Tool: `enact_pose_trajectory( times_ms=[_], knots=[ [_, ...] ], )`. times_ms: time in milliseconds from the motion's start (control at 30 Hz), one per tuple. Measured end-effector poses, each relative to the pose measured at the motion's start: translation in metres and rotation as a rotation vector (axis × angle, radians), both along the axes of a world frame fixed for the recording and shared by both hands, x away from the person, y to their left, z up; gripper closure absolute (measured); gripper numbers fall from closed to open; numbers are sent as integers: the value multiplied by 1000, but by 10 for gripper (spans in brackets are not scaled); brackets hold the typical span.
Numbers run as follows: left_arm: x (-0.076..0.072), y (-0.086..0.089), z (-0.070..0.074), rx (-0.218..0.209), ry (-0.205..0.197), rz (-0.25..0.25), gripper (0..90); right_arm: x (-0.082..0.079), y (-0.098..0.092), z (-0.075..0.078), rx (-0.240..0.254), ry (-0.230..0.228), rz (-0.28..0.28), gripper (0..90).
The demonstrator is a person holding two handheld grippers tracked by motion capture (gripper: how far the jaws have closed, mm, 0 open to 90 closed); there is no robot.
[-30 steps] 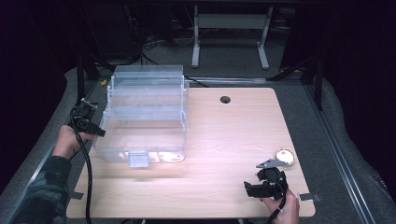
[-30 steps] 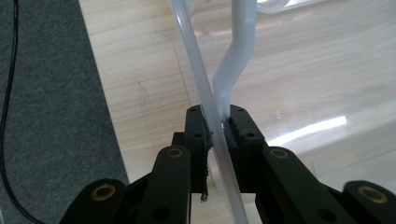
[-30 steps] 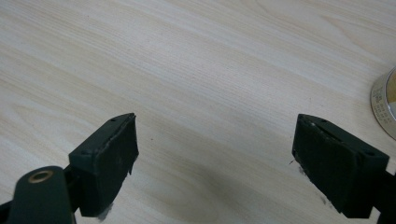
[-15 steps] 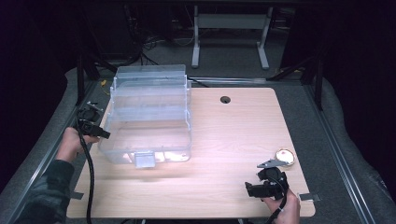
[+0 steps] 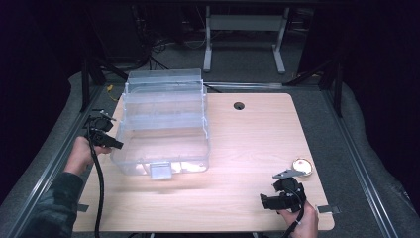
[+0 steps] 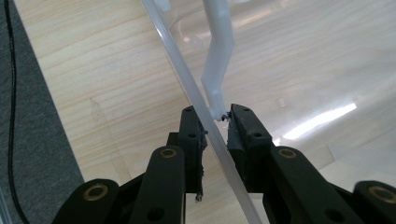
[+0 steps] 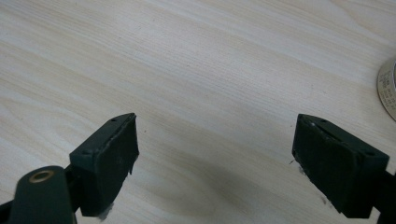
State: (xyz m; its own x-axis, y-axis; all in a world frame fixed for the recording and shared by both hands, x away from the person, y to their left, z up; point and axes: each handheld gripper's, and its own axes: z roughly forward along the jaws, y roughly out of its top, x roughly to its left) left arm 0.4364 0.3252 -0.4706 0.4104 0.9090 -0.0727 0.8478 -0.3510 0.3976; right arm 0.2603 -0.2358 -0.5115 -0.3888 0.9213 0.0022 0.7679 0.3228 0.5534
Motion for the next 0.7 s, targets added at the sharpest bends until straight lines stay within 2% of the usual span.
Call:
enact_pose_trajectory(
  times_ms=[700],
  knots=[
    [-7, -48, 1, 34, 1, -92, 718, 0, -3, -1, -5, 16, -13, 141]
  ],
)
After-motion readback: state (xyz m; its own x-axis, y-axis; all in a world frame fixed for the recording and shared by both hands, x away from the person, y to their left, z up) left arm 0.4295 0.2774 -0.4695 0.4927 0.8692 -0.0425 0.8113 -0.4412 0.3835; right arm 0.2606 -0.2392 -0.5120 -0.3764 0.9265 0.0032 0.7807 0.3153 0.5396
